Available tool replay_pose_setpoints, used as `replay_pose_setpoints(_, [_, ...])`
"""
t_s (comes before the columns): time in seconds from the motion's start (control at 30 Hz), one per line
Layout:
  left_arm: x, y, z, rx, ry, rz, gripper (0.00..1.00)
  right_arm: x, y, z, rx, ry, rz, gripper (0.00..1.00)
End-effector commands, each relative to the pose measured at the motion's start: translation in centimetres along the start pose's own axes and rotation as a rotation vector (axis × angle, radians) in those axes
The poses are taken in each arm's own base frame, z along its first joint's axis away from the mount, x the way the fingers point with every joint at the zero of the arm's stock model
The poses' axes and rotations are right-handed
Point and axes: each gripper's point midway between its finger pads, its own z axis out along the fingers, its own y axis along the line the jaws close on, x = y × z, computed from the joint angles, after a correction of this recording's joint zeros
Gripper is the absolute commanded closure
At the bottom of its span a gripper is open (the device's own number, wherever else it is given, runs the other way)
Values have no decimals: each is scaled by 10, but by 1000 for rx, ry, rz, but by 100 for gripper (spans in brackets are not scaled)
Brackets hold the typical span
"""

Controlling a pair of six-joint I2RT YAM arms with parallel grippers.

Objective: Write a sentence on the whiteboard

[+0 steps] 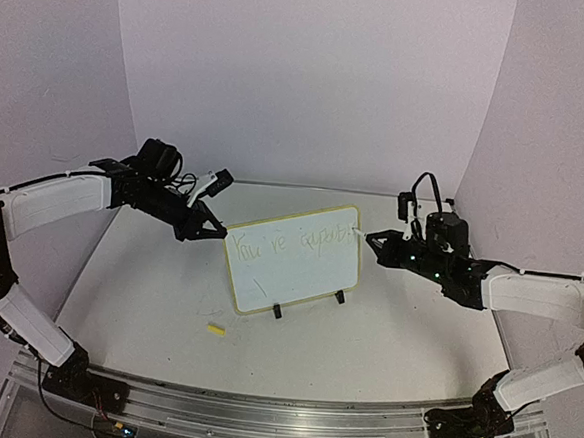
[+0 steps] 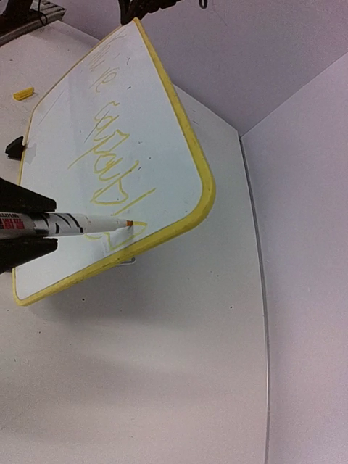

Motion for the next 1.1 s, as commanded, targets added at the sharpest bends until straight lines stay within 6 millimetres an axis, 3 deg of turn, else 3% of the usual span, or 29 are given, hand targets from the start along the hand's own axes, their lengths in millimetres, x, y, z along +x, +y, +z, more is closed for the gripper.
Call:
replay_pose_setpoints(0.0, [3,5,3,-22,24,43,100,1,2,3,-18,2,9,100])
replay_pose_setpoints(0.47, [3,5,3,-21,23,44,100,25,-14,-3,25,30,50,100])
replay_pose_setpoints(1.07, [3,4,2,-23,21,46,100,0,-17,-8,71,-48,38,100])
